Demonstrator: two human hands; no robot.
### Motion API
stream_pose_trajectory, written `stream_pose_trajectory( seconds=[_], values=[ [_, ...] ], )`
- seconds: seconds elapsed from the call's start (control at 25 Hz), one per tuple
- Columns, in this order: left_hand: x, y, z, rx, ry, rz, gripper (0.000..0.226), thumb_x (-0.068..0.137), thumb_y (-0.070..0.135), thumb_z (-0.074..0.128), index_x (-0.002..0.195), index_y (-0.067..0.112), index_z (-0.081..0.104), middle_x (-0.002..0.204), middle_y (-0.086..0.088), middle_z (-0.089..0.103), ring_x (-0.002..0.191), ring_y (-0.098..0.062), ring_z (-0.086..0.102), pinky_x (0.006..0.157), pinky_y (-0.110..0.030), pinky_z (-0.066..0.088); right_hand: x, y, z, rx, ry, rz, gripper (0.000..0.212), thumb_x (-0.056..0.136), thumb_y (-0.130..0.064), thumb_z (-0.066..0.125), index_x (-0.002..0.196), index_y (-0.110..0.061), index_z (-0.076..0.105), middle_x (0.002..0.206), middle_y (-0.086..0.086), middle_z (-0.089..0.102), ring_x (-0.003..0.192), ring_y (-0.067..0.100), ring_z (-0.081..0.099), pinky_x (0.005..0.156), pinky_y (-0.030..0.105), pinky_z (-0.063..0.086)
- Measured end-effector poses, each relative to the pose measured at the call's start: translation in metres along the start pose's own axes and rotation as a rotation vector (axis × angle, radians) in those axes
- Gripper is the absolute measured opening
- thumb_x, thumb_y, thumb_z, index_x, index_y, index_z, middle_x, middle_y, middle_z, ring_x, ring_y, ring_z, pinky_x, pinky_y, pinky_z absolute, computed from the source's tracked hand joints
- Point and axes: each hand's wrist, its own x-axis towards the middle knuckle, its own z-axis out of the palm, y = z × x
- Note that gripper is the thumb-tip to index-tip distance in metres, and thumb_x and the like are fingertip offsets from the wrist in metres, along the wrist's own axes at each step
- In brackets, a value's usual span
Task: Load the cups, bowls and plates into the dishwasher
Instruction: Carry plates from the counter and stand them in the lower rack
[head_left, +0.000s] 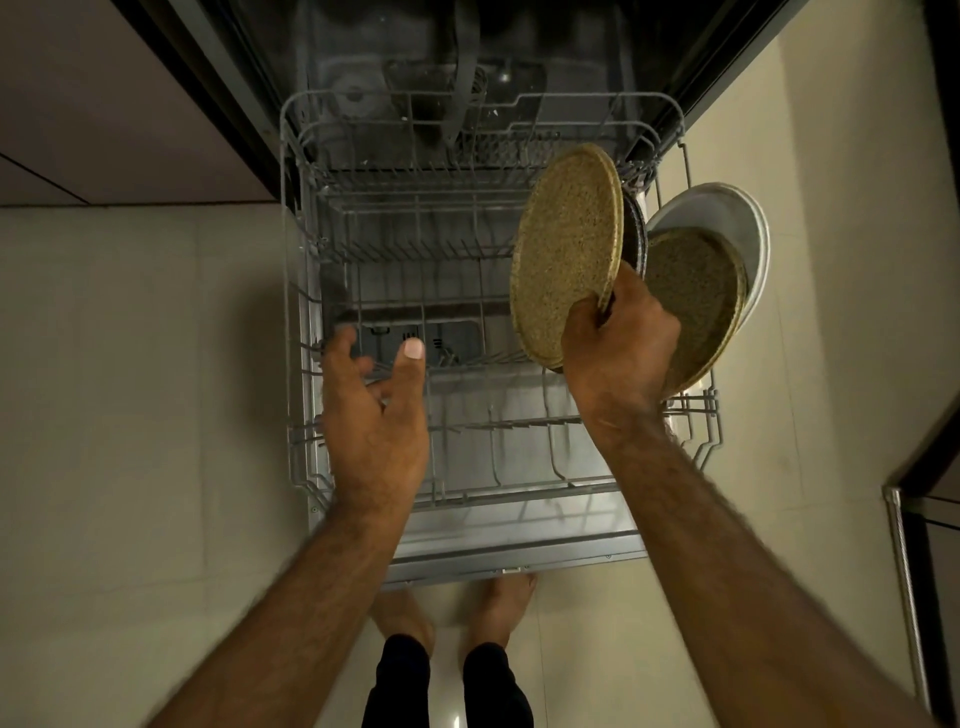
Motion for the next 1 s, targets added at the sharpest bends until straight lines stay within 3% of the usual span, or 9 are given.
stream_pose_trajectory(
  seconds=[0.08,0.2,0.4,0.48,0.64,0.88,1.0],
  values=[
    [0.001,-0.003,0.000,0.011,-0.004,0.010,0.067,0.096,0.053,0.062,0.151,0.022,0.041,0.132,-0.006,0.061,0.090,0.018,0.059,0.068,0.001,0.044,0.002,-0.003,0.008,-0.003,0.001,0.020,0.034,0.096,-0.011,0.055,0.128,-0.010,0.064,0.097,0.000,0.070,0.079,0.010,0.063,0.073,0.022,0.057],
    [0.003,-0.009,-0.002,0.019,-0.005,0.020,0.066,0.095,0.056,0.061,0.149,0.022,0.043,0.132,-0.005,0.061,0.094,0.013,0.061,0.072,-0.001,0.047,0.002,-0.002,0.016,0.019,0.033,0.037,0.032,0.096,-0.012,0.056,0.127,-0.011,0.064,0.103,0.002,0.072,0.082,0.008,0.064,0.078,0.025,0.059],
    [-0.001,-0.011,-0.006,0.037,0.005,0.016,0.066,0.096,0.056,0.060,0.150,0.022,0.042,0.132,-0.006,0.061,0.101,0.004,0.063,0.083,-0.013,0.052,-0.017,0.005,0.022,0.011,0.054,0.079,0.033,0.099,-0.014,0.056,0.131,-0.011,0.062,0.109,0.003,0.072,0.087,0.004,0.061,0.067,-0.002,0.041],
    [-0.004,-0.009,-0.006,0.049,0.014,0.016,0.065,0.097,0.052,0.061,0.150,0.021,0.042,0.133,-0.003,0.060,0.097,0.012,0.060,0.081,-0.006,0.048,-0.020,0.006,0.027,0.046,0.076,0.085,0.035,0.098,-0.014,0.057,0.132,-0.012,0.062,0.108,0.003,0.072,0.087,0.006,0.064,0.068,-0.005,0.040],
    [-0.007,-0.008,-0.005,0.050,0.009,0.003,0.064,0.095,0.052,0.061,0.149,0.023,0.044,0.134,-0.003,0.059,0.095,0.007,0.061,0.075,-0.008,0.045,-0.021,0.005,0.045,0.066,0.005,0.113,0.038,0.098,-0.013,0.057,0.137,-0.014,0.059,0.116,0.004,0.071,0.103,0.015,0.069,0.088,0.015,0.050],
    [-0.013,-0.009,-0.007,0.048,-0.004,-0.006,0.062,0.095,0.054,0.060,0.147,0.024,0.046,0.131,0.000,0.061,0.094,0.008,0.062,0.074,-0.014,0.048,-0.033,0.018,0.048,0.098,-0.149,0.192,0.041,0.099,-0.015,0.058,0.140,-0.012,0.053,0.123,0.008,0.067,0.110,0.021,0.065,0.089,0.018,0.046],
    [-0.017,-0.005,-0.010,0.050,-0.011,-0.004,0.064,0.094,0.055,0.059,0.148,0.024,0.045,0.133,0.001,0.060,0.097,0.008,0.060,0.077,-0.016,0.048,-0.036,0.024,0.043,0.126,-0.209,0.201,0.047,0.096,-0.022,0.064,0.141,-0.015,0.051,0.121,0.005,0.068,0.108,0.020,0.066,0.092,0.031,0.056]
  ],
)
